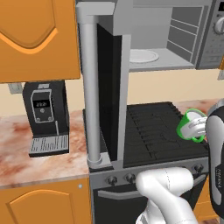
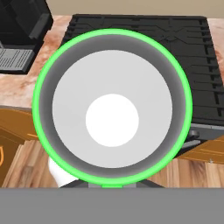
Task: Pick the mug from the counter and place it inside the microwave. Then close the microwave.
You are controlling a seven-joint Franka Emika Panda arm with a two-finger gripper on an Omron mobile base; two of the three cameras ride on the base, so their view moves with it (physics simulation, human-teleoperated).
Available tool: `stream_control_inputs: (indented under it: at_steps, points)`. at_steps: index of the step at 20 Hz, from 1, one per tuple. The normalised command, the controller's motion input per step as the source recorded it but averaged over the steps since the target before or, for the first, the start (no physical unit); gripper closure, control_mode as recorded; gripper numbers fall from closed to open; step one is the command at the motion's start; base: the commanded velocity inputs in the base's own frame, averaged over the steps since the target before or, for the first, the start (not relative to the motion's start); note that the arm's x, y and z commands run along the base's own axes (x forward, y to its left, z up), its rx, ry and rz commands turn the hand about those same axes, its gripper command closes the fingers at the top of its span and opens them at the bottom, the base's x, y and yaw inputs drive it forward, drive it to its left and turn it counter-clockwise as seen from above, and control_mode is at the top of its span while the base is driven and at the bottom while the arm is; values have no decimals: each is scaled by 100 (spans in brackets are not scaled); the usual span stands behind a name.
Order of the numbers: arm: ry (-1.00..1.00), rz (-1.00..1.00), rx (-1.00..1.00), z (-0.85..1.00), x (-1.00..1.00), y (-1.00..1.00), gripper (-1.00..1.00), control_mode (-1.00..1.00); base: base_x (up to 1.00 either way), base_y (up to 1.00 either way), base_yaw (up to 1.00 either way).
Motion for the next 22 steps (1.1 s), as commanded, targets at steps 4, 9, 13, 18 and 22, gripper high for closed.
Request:
stream_control_inputs:
  at_steps: [4,9,13,18,22]
  points:
    - [0,0,0,0,0,0,100,100,0,0,0]
    - [0,0,0,0,-2,0,100,-100,0,0,0]
    - [0,0,0,0,-9,0,100,-100,0,0,0]
    - [-1,0,0,0,-24,4,100,-100,0,0,0]
    - [-18,0,0,22,-32,17,100,-100,0,0,0]
